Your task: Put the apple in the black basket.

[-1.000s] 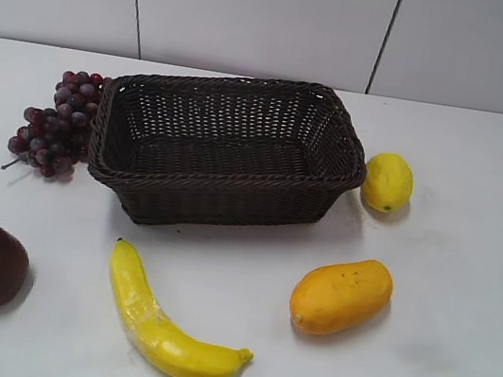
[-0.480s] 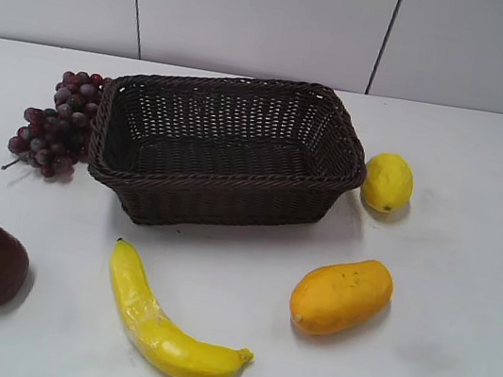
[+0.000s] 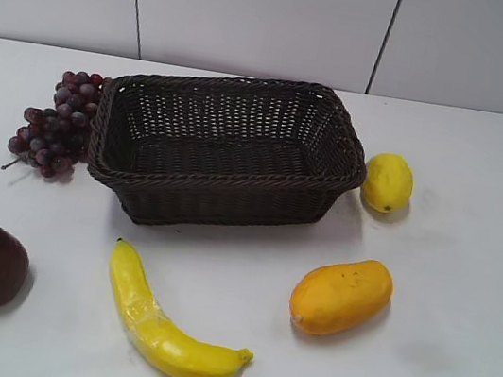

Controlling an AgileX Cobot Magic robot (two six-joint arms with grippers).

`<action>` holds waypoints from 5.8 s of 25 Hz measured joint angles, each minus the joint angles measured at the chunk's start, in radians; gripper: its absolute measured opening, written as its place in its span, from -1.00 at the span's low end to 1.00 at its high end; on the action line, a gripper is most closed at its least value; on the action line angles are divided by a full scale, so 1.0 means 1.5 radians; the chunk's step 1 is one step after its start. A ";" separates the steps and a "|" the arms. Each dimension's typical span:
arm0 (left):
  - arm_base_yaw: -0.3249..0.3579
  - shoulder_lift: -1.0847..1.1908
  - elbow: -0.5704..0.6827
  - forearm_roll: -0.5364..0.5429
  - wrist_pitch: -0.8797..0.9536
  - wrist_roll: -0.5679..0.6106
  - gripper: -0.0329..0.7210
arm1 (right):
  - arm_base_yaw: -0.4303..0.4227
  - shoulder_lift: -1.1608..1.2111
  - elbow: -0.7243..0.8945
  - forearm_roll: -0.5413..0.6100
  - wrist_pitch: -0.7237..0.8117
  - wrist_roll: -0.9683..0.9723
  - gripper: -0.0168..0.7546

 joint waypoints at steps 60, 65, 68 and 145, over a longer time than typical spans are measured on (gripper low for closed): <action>-0.122 0.927 -0.272 -0.064 -0.093 0.208 0.74 | 0.000 0.000 0.000 0.000 0.000 0.000 0.58; -0.122 0.981 -0.274 -0.047 -0.097 0.206 0.74 | 0.000 0.000 0.000 0.000 0.000 0.000 0.58; -0.122 1.001 -0.274 -0.046 -0.111 0.206 0.74 | 0.000 0.000 0.000 0.000 0.000 0.000 0.58; -0.320 1.367 -1.018 0.043 0.093 0.204 0.62 | 0.000 0.000 0.000 0.000 0.000 0.000 0.58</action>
